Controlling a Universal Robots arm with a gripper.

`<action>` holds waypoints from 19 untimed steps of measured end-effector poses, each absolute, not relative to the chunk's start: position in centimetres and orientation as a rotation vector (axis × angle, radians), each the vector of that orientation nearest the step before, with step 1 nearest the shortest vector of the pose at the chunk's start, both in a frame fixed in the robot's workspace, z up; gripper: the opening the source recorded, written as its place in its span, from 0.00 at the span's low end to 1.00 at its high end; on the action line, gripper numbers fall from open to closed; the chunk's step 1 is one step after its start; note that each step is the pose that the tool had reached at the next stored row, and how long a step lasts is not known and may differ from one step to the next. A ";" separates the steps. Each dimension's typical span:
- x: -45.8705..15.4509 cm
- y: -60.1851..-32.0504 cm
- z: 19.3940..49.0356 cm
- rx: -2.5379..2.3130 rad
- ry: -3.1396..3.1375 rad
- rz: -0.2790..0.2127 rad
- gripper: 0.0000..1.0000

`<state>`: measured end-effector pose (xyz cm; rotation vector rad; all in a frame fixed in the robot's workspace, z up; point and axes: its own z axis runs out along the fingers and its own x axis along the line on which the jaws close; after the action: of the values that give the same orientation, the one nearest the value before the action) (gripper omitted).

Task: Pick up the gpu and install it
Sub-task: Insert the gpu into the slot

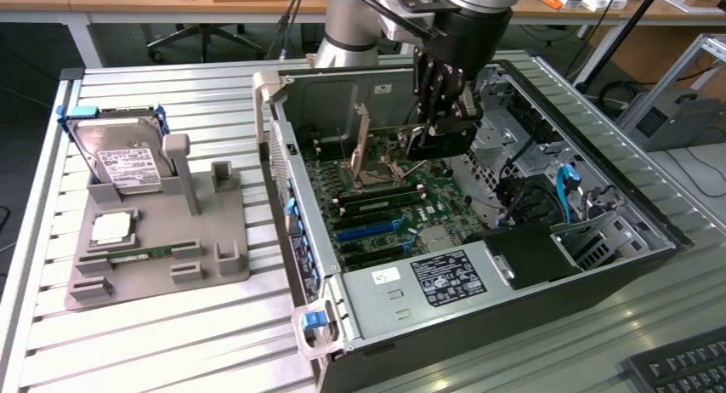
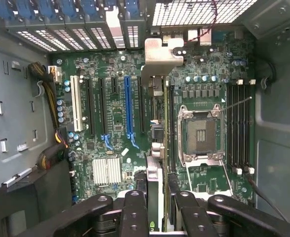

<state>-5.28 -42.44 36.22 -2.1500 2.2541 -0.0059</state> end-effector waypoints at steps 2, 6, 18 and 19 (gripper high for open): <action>-5.3 -42.5 36.2 -2.150 2.254 -0.006 0.27; -5.4 -42.5 36.1 -2.150 2.254 -0.006 0.27; -5.5 -42.7 36.0 -2.150 2.254 -0.006 0.27; -5.5 -42.7 36.0 -2.150 2.254 -0.006 0.27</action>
<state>-5.54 -42.68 35.97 -2.1500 2.2541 -0.0060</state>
